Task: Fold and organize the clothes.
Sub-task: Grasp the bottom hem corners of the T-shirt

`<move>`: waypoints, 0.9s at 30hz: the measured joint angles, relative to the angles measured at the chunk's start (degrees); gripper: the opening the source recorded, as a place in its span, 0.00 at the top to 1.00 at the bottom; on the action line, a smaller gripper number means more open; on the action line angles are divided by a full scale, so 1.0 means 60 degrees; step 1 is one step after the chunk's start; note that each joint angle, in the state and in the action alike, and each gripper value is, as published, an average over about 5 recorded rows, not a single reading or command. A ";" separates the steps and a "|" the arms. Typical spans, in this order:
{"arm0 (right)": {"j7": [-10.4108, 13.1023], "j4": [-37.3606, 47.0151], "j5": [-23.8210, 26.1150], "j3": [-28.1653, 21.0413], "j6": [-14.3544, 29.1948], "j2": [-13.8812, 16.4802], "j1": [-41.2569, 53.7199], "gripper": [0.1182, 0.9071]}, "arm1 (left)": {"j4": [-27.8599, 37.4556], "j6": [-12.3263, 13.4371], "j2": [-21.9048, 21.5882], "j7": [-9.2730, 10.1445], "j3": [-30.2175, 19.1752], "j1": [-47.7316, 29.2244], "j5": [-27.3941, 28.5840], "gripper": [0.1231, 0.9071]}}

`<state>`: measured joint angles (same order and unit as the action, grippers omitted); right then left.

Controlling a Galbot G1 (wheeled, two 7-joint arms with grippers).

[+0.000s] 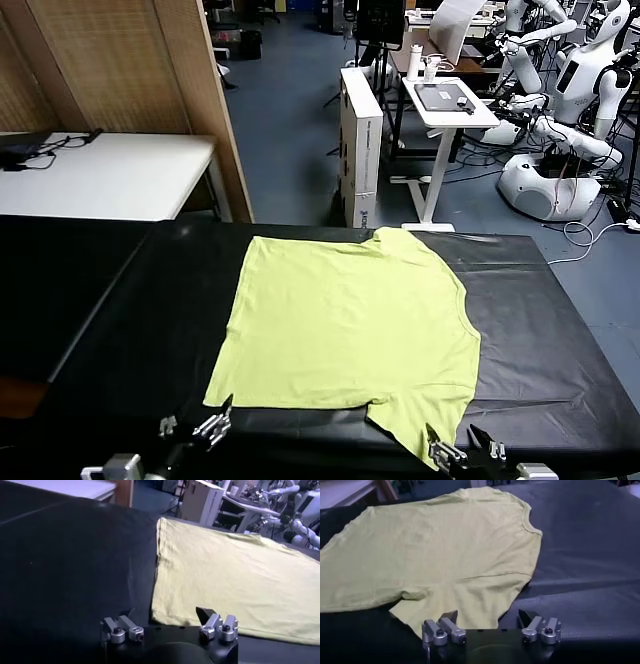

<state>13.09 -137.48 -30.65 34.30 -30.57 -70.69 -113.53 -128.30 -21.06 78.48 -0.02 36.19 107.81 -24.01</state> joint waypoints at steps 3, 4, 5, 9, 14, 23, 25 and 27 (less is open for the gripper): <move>0.0001 0.0030 0.0032 -0.0038 0.0001 -0.0013 0.0002 0.00 | 0.0036 0.0012 0.0011 -0.0003 -0.0006 0.0004 -0.0012 0.03; 0.0000 0.0041 0.0045 -0.0053 0.0001 -0.0019 -0.0001 0.01 | 0.0049 0.0018 0.0016 -0.0005 -0.0013 0.0010 -0.0018 0.07; 0.0000 0.0047 0.0054 -0.0063 0.0002 -0.0024 -0.0006 0.02 | 0.0056 0.0024 0.0021 -0.0008 -0.0024 0.0017 -0.0023 0.10; -0.0004 0.0048 0.0059 -0.0055 0.0005 -0.0030 -0.0022 0.21 | 0.0074 0.0034 0.0029 -0.0020 -0.0081 0.0016 -0.0032 0.37; -0.0008 0.0048 0.0048 -0.0022 0.0011 -0.0031 -0.0015 0.59 | 0.0109 0.0035 0.0026 -0.0021 -0.0106 -0.0027 -0.0038 0.77; 0.0137 -0.0059 0.0016 -0.0012 0.0020 -0.0051 -0.0105 0.97 | 0.0063 0.0043 0.0004 0.0014 -0.0058 0.0080 -0.0057 0.97; 0.0260 -0.0184 -0.0010 0.0011 -0.0068 -0.0048 -0.0198 0.97 | -0.0050 0.0044 -0.0005 0.0055 -0.0016 0.0184 -0.0075 0.97; 0.0411 -0.0346 -0.0024 0.0016 -0.0260 -0.0048 -0.0325 0.97 | -0.0198 0.0054 -0.0006 0.0094 0.0040 0.0318 -0.0090 0.97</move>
<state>15.56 -139.55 -30.80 34.40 -32.13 -70.98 -115.48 -129.49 -20.74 78.44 0.54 36.43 109.72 -24.55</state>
